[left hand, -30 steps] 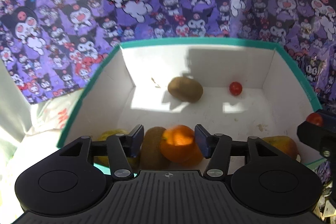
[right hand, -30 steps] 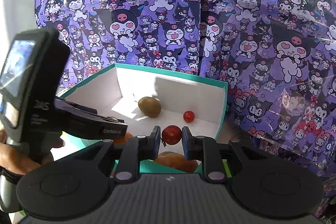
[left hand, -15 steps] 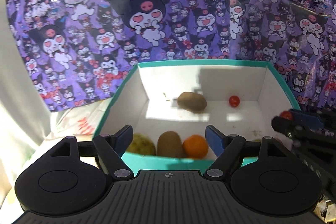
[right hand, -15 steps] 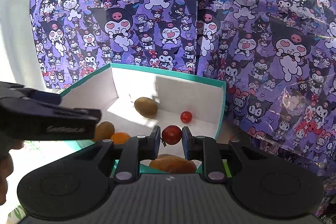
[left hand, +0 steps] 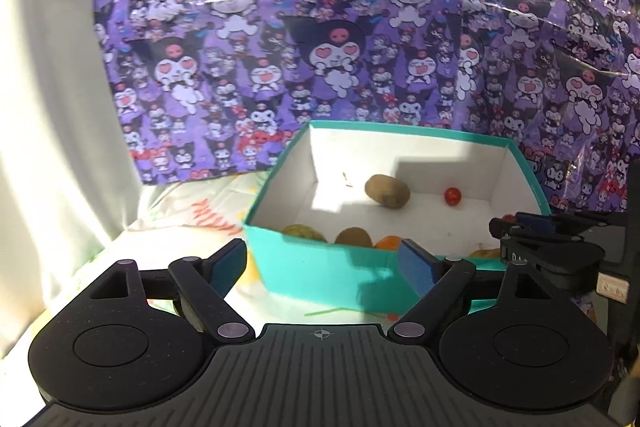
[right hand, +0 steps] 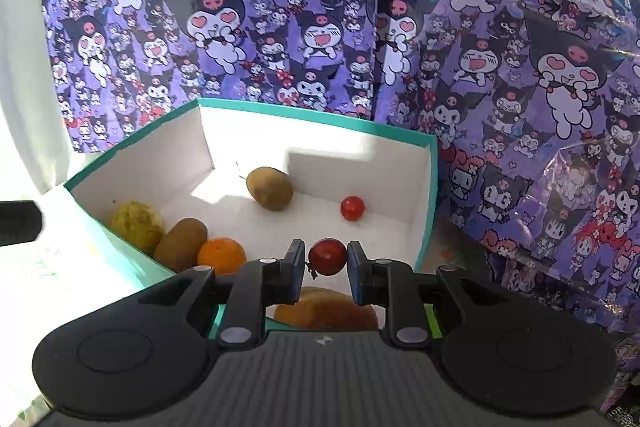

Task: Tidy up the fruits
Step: 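Release the tangerine into the box while the right gripper lowers and drops the tomato, then move both grippers back toward the yellow pear and red apple on the table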

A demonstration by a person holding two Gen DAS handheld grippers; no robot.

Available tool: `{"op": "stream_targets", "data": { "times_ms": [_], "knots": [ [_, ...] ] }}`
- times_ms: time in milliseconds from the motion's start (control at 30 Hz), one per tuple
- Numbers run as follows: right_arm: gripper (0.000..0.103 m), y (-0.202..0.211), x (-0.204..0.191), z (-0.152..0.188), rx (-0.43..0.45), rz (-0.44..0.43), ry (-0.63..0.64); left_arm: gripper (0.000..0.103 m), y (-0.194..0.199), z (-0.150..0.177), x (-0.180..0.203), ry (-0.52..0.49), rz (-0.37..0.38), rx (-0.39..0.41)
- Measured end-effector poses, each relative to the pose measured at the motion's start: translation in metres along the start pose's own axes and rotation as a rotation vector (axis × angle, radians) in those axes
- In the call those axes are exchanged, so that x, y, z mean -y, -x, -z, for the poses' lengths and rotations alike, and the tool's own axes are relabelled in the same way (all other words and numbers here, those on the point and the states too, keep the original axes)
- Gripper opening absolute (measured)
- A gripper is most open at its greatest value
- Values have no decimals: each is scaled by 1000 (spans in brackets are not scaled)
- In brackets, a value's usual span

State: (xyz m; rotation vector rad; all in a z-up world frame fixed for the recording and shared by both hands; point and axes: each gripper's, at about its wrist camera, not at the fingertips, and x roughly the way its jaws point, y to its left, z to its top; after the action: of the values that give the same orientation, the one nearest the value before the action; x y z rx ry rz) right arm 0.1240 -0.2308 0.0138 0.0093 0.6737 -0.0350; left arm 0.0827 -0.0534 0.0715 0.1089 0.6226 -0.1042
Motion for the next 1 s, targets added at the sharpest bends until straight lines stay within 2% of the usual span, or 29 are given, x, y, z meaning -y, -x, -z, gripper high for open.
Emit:
{"op": "stream_targets", "data": {
  "times_ms": [100,133,167,233,400,533,733,1000],
  "knots": [
    [27,0,1,1,2,12,-2,87,7,4,-4,1,-5,0],
    [36,1,1,1,6,17,-5,87,8,6,-5,0,-13,-3],
    [50,3,1,1,13,23,-10,87,10,8,-6,-1,-16,-3],
    [58,8,0,2,38,16,-11,87,13,12,-8,3,-16,-13],
    [60,23,1,2,55,16,-30,87,19,23,-15,16,-25,-42],
    [72,44,-3,9,77,12,-25,87,24,32,-16,24,-12,-68],
    [78,77,-14,25,71,-29,-11,87,31,47,-7,-1,-7,-94],
    [81,114,-29,45,54,-55,16,87,43,68,-3,-34,-6,-120]
  ]
}}
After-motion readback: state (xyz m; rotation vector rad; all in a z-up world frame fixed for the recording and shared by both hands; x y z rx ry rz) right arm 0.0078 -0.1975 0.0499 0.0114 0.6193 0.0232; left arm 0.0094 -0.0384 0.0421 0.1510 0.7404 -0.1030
